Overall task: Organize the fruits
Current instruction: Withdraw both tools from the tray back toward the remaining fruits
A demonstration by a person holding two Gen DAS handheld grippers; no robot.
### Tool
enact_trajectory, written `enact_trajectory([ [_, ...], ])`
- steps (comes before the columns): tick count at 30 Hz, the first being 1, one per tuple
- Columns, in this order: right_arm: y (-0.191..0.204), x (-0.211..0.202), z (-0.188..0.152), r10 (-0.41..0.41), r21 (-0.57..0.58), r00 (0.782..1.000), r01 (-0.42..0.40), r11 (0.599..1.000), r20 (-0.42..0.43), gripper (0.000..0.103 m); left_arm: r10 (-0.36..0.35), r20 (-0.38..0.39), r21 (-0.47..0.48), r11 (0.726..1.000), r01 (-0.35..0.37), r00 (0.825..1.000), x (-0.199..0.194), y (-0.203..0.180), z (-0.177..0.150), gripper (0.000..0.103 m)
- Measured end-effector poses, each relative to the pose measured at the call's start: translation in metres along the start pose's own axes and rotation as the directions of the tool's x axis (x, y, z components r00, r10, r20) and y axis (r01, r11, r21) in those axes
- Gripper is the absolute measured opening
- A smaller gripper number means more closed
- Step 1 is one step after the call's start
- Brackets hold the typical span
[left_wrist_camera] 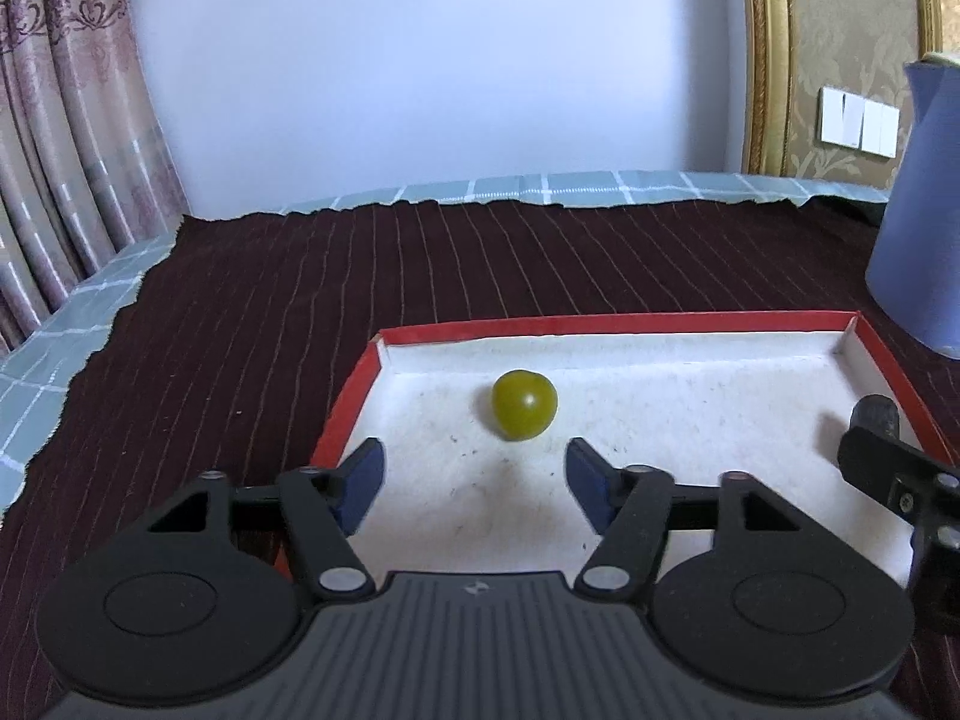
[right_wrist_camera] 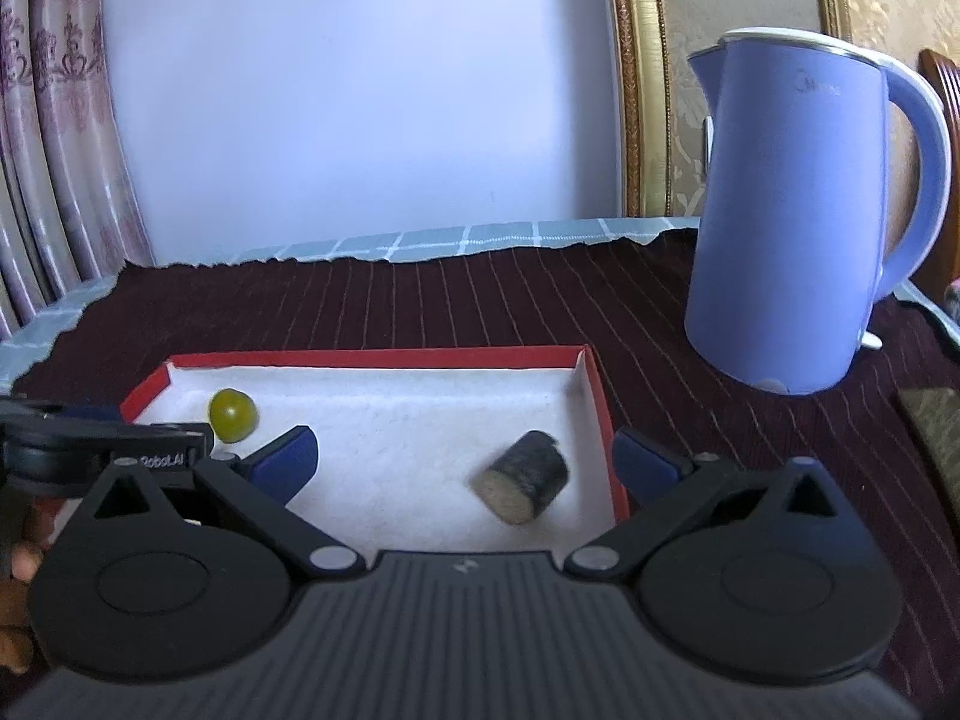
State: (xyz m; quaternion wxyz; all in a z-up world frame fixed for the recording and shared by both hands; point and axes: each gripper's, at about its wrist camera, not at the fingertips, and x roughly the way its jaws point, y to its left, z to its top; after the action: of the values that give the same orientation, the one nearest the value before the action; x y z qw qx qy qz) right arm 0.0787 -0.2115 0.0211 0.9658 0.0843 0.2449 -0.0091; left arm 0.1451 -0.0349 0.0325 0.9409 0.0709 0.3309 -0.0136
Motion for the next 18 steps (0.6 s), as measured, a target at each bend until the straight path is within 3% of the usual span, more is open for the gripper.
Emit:
enact_trajectory([
  [5, 0.004, -0.011, -0.008, -0.006, 0.026, 1.000, 0.005, 1.000, 0.013, 0.103, -0.005, 0.039, -0.016, 1.000, 0.005, 0.999, -0.017, 0.007, -0.006, 0.075],
  [13, 0.011, -0.030, -0.029, -0.117, 0.000, 0.992, 0.117, 0.993, 0.046, 0.103, -0.026, 0.046, -0.046, 0.999, 0.028, 0.999, -0.031, 0.013, -0.018, 0.075],
  [18, -0.001, -0.045, -0.035, -0.057, 0.048, 0.996, 0.053, 0.997, 0.067, 0.103, -0.007, 0.060, -0.046, 0.999, 0.010, 0.998, -0.039, 0.015, -0.026, 0.075],
])
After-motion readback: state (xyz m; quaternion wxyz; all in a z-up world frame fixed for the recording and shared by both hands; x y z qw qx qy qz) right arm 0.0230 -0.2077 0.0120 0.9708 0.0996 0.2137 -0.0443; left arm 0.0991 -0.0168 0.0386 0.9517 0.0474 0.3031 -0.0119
